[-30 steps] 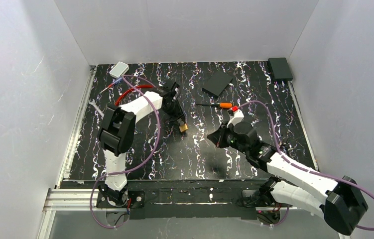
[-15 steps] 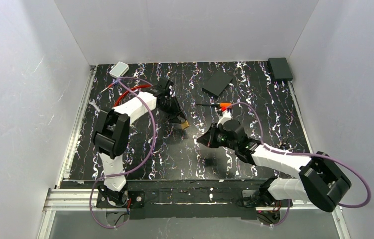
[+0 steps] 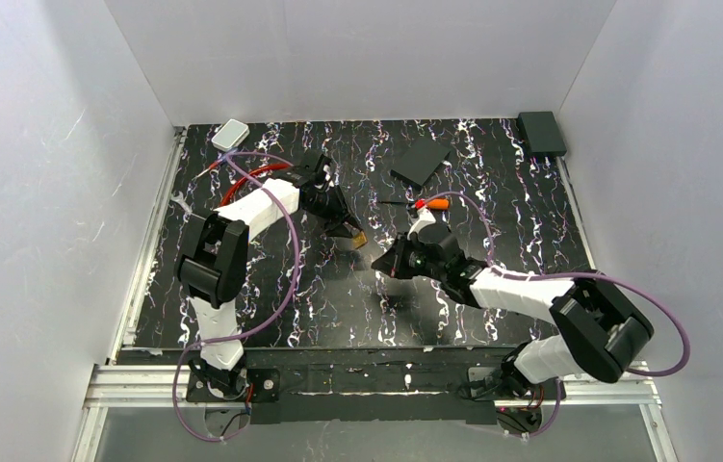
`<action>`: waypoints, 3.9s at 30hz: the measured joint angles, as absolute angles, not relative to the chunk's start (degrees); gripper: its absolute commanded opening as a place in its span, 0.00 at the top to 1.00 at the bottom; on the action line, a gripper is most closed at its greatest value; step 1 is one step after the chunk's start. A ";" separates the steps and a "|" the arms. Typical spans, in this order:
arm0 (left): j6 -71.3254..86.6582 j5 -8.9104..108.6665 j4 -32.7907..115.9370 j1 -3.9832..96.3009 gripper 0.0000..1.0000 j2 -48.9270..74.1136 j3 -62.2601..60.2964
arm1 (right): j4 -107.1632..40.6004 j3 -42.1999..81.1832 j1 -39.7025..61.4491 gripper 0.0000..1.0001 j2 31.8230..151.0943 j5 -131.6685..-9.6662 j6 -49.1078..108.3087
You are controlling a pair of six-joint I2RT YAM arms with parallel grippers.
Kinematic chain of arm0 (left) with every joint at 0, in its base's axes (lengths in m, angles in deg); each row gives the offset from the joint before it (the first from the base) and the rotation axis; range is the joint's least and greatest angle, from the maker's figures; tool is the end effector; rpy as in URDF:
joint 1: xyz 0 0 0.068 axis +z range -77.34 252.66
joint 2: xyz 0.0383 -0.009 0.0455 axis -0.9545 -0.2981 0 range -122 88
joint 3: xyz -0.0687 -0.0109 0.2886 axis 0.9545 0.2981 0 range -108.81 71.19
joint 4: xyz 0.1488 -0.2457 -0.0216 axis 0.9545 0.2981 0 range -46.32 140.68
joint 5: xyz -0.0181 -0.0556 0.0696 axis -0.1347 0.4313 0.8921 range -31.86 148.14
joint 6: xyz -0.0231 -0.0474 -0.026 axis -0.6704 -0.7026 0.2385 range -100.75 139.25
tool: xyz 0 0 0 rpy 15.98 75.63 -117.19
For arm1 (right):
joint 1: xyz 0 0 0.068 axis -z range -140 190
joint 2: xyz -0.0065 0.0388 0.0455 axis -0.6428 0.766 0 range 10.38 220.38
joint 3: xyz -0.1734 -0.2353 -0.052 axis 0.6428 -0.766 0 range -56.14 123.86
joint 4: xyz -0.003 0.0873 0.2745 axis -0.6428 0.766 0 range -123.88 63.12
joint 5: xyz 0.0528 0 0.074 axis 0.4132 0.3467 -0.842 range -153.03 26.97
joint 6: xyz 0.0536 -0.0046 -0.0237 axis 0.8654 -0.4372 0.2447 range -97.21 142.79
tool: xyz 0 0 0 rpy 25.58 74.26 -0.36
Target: Unlock with the key
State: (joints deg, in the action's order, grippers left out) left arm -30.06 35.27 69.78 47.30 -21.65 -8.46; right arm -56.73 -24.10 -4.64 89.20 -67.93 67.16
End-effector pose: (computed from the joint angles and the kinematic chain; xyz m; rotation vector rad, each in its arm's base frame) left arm 0.3967 -0.2063 0.2068 -0.4051 2.7273 -0.9513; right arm 0.2118 0.2142 0.1916 -0.0651 2.1556 1.0486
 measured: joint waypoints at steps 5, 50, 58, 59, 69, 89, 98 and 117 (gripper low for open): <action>-30.31 34.94 69.47 47.38 1.00 -21.58 -8.07 | -58.42 -22.11 -4.64 0.99 92.98 -68.15 67.07; -30.88 33.41 68.78 48.17 1.00 -19.90 -7.90 | -62.46 -17.21 -2.01 0.99 101.33 -71.39 65.68; -30.86 33.30 68.11 48.17 1.00 -19.90 -7.90 | -62.76 -17.07 -1.84 0.99 101.51 -72.01 65.66; -30.86 33.30 68.08 48.17 1.00 -19.90 -7.90 | -62.78 -17.02 -1.78 0.99 101.51 -72.04 65.67; -30.88 33.28 68.00 48.17 1.00 -19.90 -7.90 | -62.77 -16.92 -0.65 0.99 101.51 -72.28 65.64; -30.86 32.60 67.57 48.19 1.00 -19.90 -7.90 | -62.78 -16.08 0.40 0.99 101.78 -74.85 64.90; -30.84 32.57 67.07 48.41 1.00 -19.90 -7.90 | -62.67 -14.10 1.89 0.99 103.65 -78.42 64.02; -30.84 32.41 66.42 48.65 1.00 -19.90 -7.90 | -62.11 -12.31 3.26 0.99 105.05 -81.24 62.84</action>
